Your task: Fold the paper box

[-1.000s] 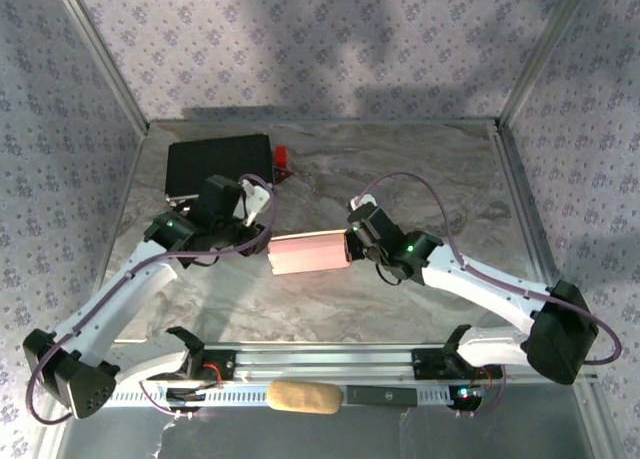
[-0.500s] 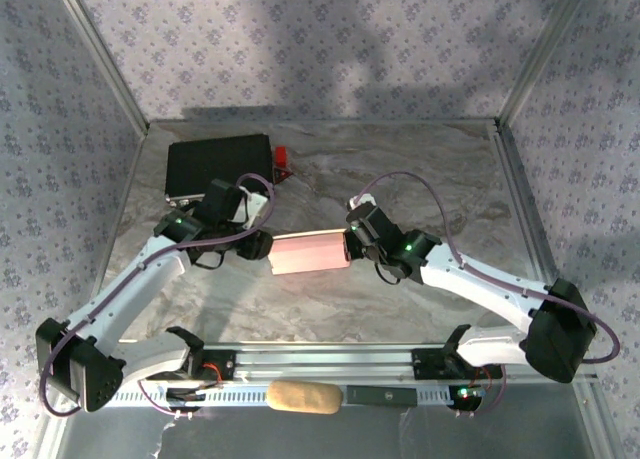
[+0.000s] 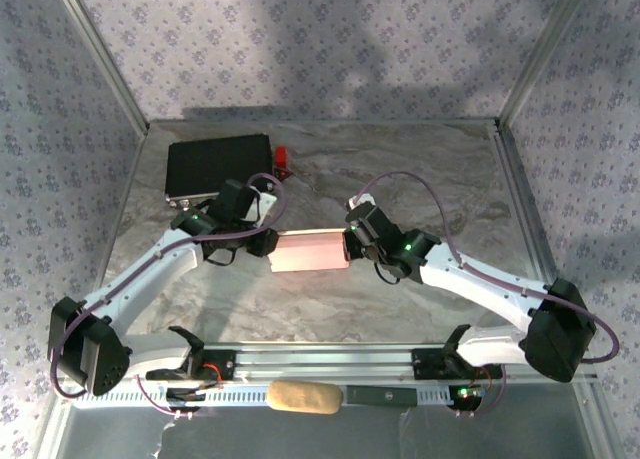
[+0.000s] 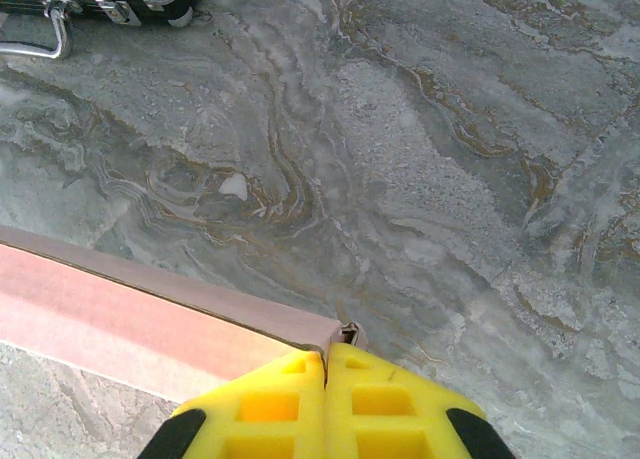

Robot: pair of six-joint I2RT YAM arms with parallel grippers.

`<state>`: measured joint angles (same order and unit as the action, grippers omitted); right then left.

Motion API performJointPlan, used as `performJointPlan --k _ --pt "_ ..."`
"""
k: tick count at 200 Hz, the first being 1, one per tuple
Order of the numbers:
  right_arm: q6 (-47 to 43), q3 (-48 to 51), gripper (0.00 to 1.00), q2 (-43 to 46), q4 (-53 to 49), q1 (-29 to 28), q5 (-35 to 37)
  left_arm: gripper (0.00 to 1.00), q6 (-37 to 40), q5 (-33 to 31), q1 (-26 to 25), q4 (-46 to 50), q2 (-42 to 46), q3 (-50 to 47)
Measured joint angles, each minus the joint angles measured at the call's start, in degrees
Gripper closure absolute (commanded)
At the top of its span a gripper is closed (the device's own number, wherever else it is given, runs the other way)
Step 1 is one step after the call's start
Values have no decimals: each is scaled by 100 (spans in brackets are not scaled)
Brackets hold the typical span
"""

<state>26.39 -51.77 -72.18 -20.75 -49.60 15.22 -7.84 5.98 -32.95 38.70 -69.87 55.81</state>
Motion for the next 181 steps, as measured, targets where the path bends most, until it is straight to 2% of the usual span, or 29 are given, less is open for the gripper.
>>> performJointPlan --k 51,112,181 --pt "0 -20 99 -35 0 0 2 73 -90 -146 -83 -345 103 -262" --pt "0 -26 99 -37 -7 0 2 61 -321 -304 -203 13 197 -140" --pt "0 -70 100 -94 -2 0 0 66 -452 -411 -310 505 195 31"
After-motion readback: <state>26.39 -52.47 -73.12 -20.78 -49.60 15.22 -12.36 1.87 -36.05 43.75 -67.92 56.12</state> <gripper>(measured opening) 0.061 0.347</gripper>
